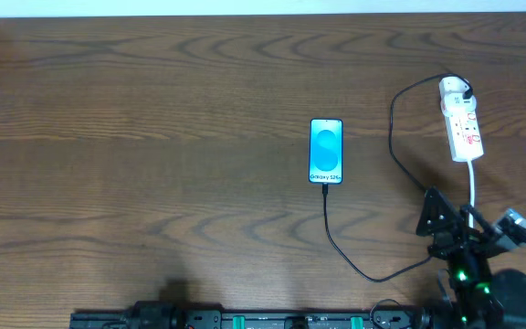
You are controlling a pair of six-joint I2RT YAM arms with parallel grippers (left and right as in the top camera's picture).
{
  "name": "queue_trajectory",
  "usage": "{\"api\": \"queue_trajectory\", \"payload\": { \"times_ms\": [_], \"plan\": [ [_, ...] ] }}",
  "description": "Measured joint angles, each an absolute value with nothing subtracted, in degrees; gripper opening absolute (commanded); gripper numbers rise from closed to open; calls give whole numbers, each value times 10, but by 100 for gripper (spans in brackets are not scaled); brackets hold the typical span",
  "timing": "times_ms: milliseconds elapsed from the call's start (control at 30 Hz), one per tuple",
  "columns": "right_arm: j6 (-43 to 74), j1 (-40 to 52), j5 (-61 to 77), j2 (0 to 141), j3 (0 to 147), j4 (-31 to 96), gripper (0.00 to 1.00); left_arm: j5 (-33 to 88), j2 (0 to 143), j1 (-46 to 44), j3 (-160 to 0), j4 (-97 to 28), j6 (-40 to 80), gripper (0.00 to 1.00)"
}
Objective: Plug charger to phone and switch on socket
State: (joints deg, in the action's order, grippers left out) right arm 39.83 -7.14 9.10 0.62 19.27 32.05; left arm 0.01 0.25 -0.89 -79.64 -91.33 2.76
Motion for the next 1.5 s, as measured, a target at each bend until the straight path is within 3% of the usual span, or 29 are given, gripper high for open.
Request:
{"api": "queue_trajectory", "payload": {
  "times_ms": [700,1500],
  "plan": [
    [383,-71,-42,7,82,272,99,0,3,-9,-796,-913,28,95],
    [331,-71,25,7,42,126,99,0,3,-9,-797,-913,28,95]
  ]
}}
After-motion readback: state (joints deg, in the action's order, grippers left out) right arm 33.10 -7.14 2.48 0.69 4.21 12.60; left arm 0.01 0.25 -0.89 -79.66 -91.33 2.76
